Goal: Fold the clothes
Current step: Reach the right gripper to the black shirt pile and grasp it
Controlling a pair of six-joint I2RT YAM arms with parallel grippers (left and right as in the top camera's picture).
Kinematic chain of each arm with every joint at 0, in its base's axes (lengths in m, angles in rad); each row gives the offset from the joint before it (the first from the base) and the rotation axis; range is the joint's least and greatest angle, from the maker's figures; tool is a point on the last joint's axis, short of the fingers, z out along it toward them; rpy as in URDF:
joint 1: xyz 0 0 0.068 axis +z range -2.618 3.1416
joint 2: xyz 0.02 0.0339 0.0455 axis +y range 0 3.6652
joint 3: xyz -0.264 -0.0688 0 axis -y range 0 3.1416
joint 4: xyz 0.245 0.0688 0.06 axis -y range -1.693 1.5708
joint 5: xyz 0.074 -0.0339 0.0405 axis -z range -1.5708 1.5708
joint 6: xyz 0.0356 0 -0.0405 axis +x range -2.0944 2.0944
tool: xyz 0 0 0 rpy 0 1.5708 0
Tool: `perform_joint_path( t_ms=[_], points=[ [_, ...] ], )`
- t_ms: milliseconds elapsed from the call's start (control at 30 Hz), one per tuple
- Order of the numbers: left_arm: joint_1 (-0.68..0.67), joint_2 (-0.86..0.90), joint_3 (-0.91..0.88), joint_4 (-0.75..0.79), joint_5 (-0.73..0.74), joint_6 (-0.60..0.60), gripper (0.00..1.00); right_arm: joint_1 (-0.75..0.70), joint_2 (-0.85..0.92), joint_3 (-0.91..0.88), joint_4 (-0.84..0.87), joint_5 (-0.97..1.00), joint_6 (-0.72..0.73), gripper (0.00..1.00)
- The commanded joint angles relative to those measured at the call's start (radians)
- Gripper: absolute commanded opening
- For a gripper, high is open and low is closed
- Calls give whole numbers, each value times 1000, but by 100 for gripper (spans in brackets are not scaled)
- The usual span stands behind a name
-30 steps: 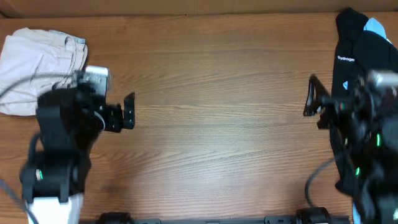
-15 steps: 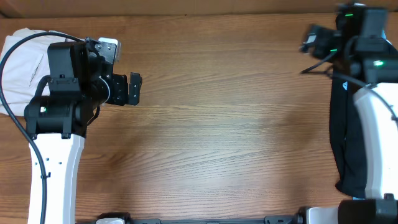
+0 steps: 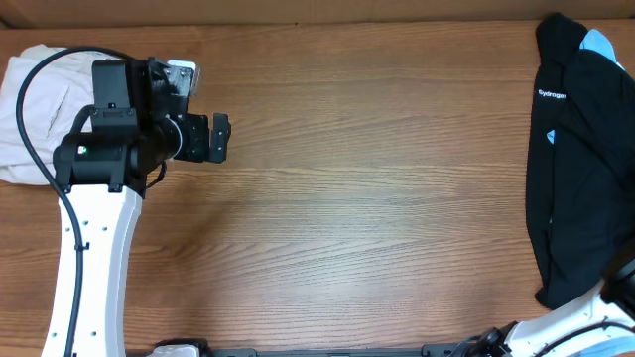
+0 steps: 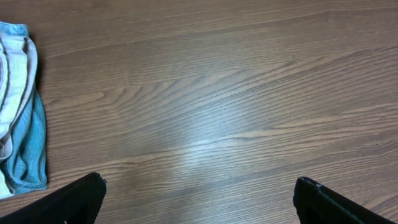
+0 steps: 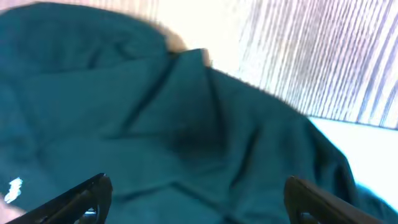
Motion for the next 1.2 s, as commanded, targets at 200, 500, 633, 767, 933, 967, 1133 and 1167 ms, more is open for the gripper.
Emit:
perform_joint_path(
  t_ms=[200,500,633,767,933,967,1133,1167],
  points=[
    [-7,56,26,-2,39,11,100,-19,115,5,86,-46,-28,77],
    [-7,86,26,-1,42,11,100,-7,171,-3,119,-45,-47,59],
    [-7,90,26,3,41,11,100,-6,187,-8,133,-46,-73,51],
    [-7,90,26,18,41,11,100,-5,193,-5,138,-82,-110,20],
    [-6,90,26,66,41,11,100,-3,143,26,125,-227,-183,4],
    [-6,90,26,74,41,11,100,2,122,34,111,-264,-201,4],
    [3,89,29,100,-58,-70,100,77,-10,55,27,-392,-279,4],
    [8,89,30,104,-81,-87,100,110,-45,55,11,-402,-283,4]
  ],
)
